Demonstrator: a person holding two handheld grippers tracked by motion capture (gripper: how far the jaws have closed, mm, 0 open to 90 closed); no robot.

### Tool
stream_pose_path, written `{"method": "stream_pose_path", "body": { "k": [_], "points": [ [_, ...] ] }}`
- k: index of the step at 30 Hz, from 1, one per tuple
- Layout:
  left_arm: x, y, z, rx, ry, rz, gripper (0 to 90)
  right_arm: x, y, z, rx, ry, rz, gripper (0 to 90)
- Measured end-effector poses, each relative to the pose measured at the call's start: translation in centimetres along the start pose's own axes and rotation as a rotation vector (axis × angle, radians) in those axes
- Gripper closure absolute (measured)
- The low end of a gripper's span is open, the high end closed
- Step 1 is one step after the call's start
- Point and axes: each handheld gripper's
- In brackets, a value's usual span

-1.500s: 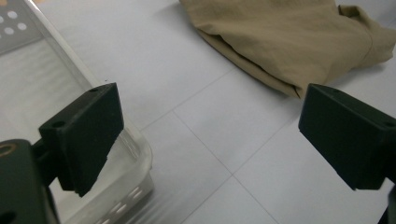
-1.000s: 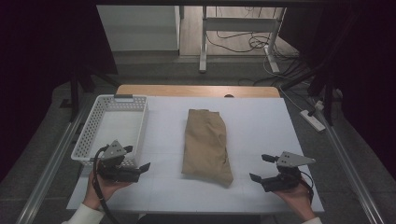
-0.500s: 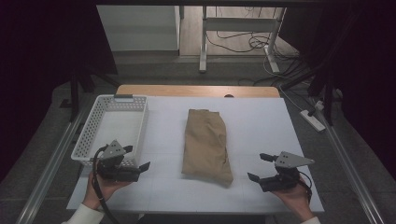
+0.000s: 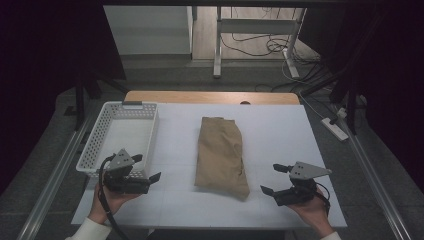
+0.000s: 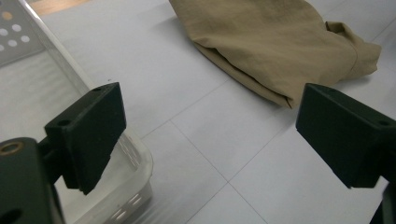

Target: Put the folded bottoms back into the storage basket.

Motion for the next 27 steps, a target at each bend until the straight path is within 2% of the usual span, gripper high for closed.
{"method": "stream_pose_path", "body": {
  "k": [4, 10, 12, 13, 18, 27],
  "points": [
    [-0.2, -0.1, -0.1, -0.008, -0.003, 0.01, 9.1, -0.1, 0.4, -0.1, 0.008, 0.007, -0.004, 13.5],
    [-0.2, 0.0, -0.2, -0.009, -0.009, 0.003, 9.5, -0.4, 0.9, -0.5, 0.011, 0.027, -0.001, 14.0],
    [-0.1, 0.1, -0.4, -0.01, -0.013, 0.0, 9.5, -0.6, 1.3, -0.9, 0.003, 0.031, 0.013, 14.0],
    [0.1, 0.3, -0.6, -0.018, -0.016, -0.007, 9.5, -0.6, 1.7, -1.3, -0.003, 0.051, 0.008, 13.9],
    [0.1, 0.4, -0.7, -0.019, -0.018, -0.01, 9.5, -1.0, 2.0, -1.9, -0.015, 0.058, 0.021, 14.0],
    [-0.1, 0.2, -0.9, -0.029, -0.012, -0.001, 9.5, -2.1, 3.1, -3.7, -0.034, 0.098, 0.038, 14.6]
  ]
}}
Point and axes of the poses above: each handheld gripper's, and its own axes: z roughly backward along the jaws, y roughly out of its top, x roughly to its right, and after that the axes turned 7 degrees about -z, right-handed
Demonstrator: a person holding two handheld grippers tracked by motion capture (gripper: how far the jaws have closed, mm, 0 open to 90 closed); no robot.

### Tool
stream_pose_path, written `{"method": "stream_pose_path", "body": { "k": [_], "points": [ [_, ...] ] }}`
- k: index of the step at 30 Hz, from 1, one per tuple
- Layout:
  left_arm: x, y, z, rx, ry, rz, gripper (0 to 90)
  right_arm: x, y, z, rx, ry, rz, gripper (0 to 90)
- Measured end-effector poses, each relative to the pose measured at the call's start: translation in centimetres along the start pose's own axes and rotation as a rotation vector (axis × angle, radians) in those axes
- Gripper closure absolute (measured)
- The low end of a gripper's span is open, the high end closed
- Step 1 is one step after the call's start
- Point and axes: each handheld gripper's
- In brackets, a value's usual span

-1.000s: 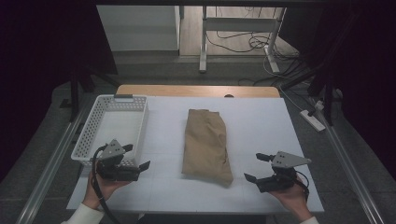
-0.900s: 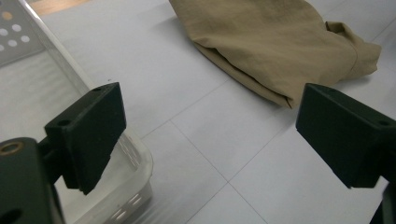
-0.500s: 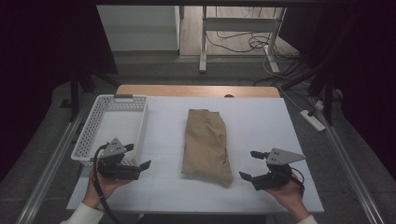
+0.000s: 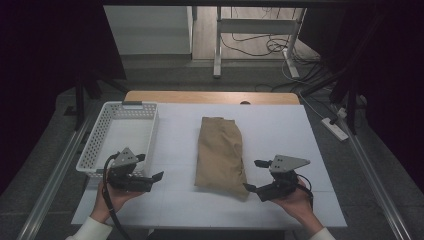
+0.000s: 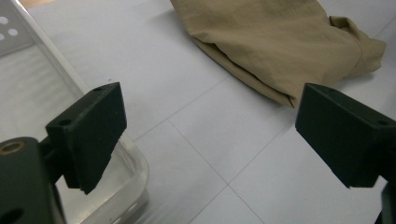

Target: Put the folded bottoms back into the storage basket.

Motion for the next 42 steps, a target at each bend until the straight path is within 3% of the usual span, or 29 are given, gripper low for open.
{"method": "stream_pose_path", "body": {
  "k": [23, 37, 41, 42],
  "points": [
    [0.1, -0.3, 0.0, 0.0, -0.007, -0.003, 9.6, -1.0, 2.3, -3.9, -0.061, 0.067, 0.037, 15.0],
    [0.2, -0.6, -0.3, -0.015, -0.011, -0.002, 9.7, -2.0, 1.1, -4.5, -0.118, 0.08, 0.06, 15.1],
    [0.2, -0.6, -0.3, -0.014, -0.006, -0.001, 9.7, -2.1, 0.7, -4.8, -0.142, 0.089, 0.062, 15.2],
    [0.2, -0.6, -0.3, -0.014, -0.006, 0.0, 9.7, -2.1, 0.5, -5.0, -0.17, 0.087, 0.063, 15.3]
  ]
}}
Point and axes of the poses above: each handheld gripper's, and its own axes: z roughly backward along the jaws, y roughly out of its top, x roughly to its right, and after that the axes turned 7 degrees about -z, right-handed
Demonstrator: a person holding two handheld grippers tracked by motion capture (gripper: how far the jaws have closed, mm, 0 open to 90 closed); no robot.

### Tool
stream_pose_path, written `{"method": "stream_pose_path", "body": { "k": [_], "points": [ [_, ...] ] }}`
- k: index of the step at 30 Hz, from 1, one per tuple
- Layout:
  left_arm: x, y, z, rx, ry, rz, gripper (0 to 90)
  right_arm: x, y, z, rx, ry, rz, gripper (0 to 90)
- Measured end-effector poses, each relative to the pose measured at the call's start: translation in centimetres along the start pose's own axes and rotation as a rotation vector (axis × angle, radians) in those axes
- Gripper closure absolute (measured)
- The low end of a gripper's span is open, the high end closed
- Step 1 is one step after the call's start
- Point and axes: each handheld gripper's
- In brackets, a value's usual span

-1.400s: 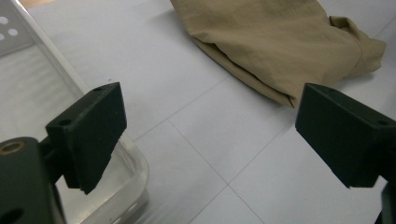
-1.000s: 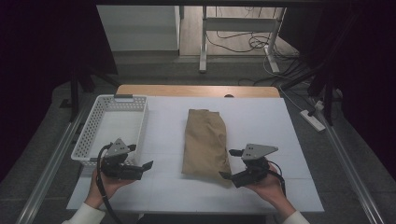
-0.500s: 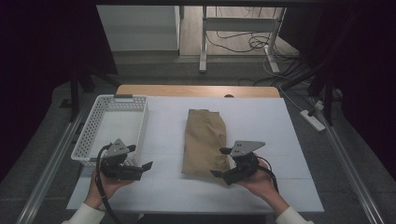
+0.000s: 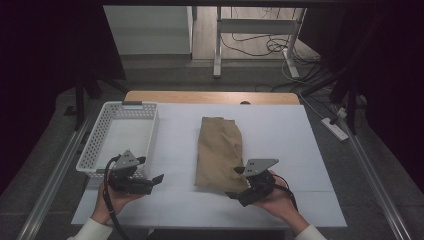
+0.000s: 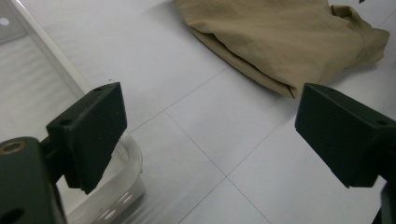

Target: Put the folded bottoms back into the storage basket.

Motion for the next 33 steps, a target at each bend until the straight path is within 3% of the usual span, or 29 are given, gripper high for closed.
{"method": "stream_pose_path", "body": {
  "k": [7, 23, 33],
  "points": [
    [0.0, -0.1, -0.1, -0.006, 0.002, 0.0, 9.7, 0.0, -0.5, -0.6, -0.047, 0.003, 0.005, 15.5],
    [0.0, -0.2, -0.3, -0.015, -0.003, -0.003, 9.7, 1.0, -1.5, -2.3, -0.145, -0.059, 0.017, 15.7],
    [0.0, -0.2, -0.3, -0.017, -0.003, -0.003, 9.8, 1.4, -2.0, -3.6, -0.215, -0.106, 0.053, 17.2]
  ]
}}
Point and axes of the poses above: each handheld gripper's, and its own axes: z roughly backward along the jaws, y roughly out of its top, x roughly to its right, and after that the axes turned 7 degrees about -z, right-handed
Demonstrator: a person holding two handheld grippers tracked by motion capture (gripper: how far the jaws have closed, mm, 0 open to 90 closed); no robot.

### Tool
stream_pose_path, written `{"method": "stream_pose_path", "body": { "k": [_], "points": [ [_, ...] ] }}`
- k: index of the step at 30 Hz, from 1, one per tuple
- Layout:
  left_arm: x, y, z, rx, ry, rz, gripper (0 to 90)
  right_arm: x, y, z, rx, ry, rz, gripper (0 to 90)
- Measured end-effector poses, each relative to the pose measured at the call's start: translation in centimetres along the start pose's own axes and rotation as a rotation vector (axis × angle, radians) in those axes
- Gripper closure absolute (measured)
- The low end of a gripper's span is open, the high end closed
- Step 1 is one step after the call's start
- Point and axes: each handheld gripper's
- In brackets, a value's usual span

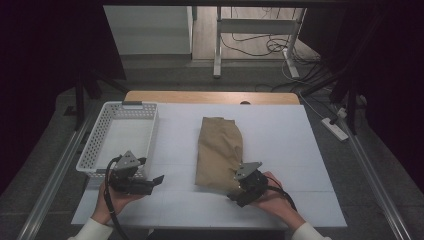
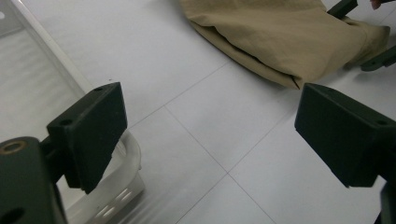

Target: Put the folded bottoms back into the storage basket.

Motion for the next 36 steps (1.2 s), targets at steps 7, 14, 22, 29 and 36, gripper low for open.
{"method": "stream_pose_path", "body": {
  "k": [7, 14, 22, 29, 36],
  "points": [
    [0.0, 0.0, 0.0, -0.001, -0.001, -0.002, 9.8, 0.2, -0.2, -0.1, -0.005, -0.036, 0.022, 24.4],
    [0.0, 0.0, 0.1, 0.001, 0.0, 0.0, 10.1, 0.3, -0.2, 0.1, -0.002, -0.063, 0.06, 34.8],
    [0.0, 0.0, 0.0, -0.002, -0.002, -0.001, 10.1, 0.4, -0.1, 0.4, -0.008, -0.092, 0.077, 59.0],
    [0.0, 0.0, 0.0, -0.003, -0.005, -0.002, 10.2, 1.0, -0.1, 0.8, 0.016, -0.046, 0.026, 76.1],
    [0.0, -0.1, -0.1, -0.005, -0.009, -0.002, 10.5, 1.1, -0.1, 1.6, 0.067, -0.022, 0.001, 77.8]
  ]
}}
Point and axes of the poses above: each handheld gripper's, and its own axes: z roughly backward along the jaws, y roughly out of its top, x roughly to its right, and after that the axes turned 7 degrees about -z, right-handed
